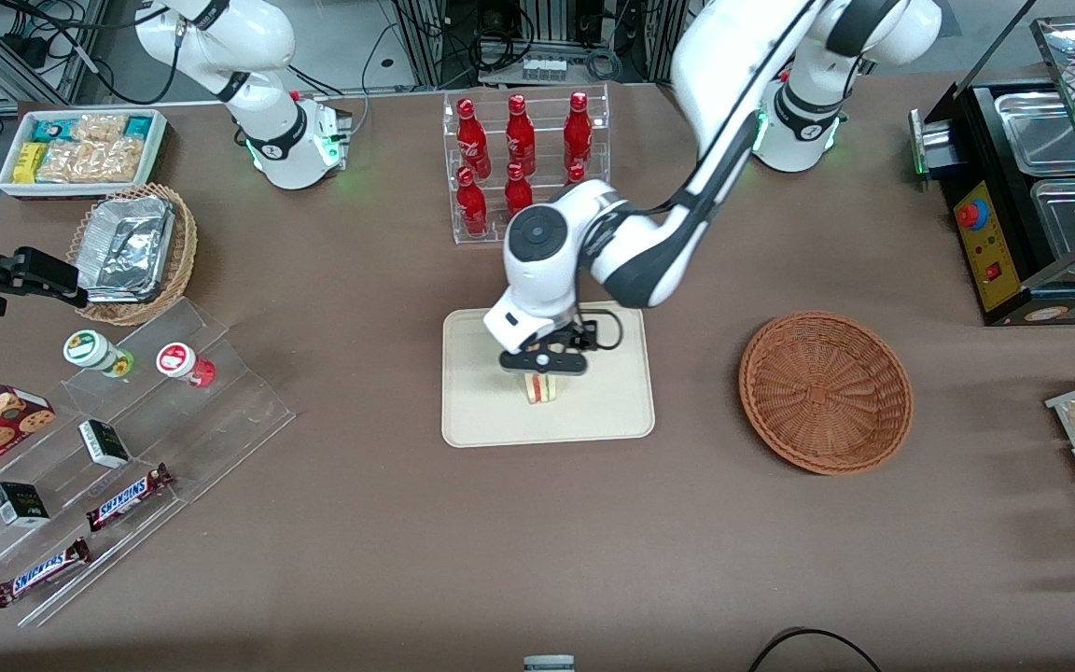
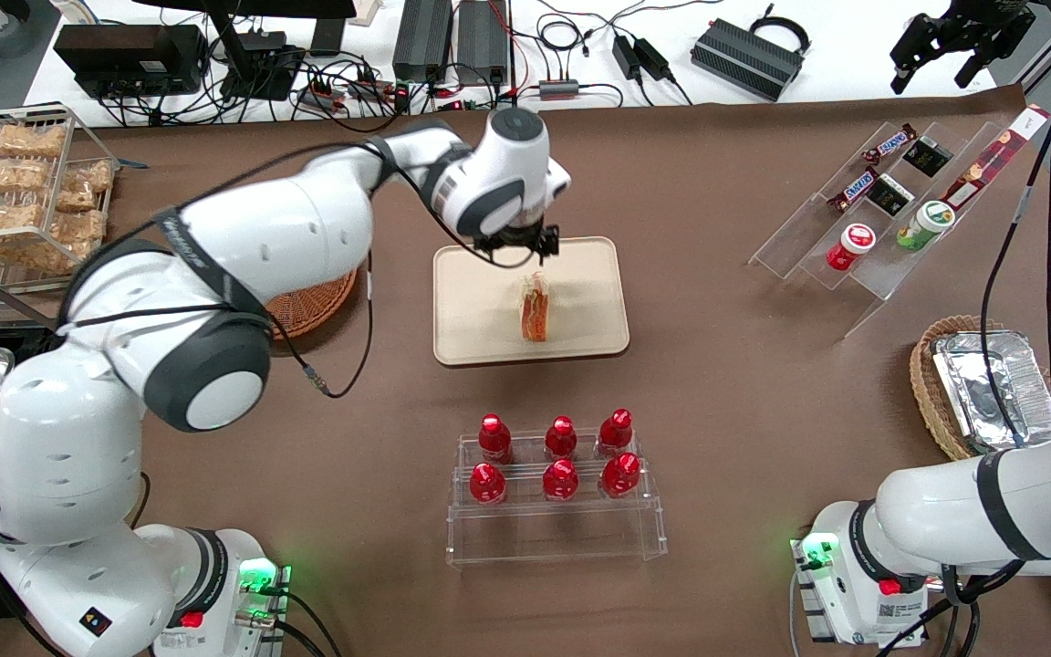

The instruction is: Place sandwich from basket to tray

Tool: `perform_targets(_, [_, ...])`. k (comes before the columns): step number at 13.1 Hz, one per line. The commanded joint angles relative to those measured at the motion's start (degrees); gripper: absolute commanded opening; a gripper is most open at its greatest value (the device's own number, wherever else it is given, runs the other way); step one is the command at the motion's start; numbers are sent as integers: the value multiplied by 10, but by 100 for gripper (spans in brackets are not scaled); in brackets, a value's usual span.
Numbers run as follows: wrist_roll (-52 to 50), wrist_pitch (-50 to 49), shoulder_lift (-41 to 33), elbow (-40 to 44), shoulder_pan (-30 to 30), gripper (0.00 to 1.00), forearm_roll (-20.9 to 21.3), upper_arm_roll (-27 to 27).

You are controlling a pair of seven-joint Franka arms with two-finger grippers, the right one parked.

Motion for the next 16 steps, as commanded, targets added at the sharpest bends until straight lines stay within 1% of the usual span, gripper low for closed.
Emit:
perform_targets(1, [-5,-65,-71,-15,33,100,-6,-2])
perform_targets(4, [2,-126,-121,-15,79,100,-18,-2])
perform_targets(7, [7,-215,-173,-17,132,100,-17,-1])
perform_targets(8, [17,-230,-191,-18,152,100,-18,-2])
perform_targets(12, [126,-315,-253,-18,218,100,-26,-1])
perform_targets(16, [215,-367,-294,-16,293,100,-44,-1])
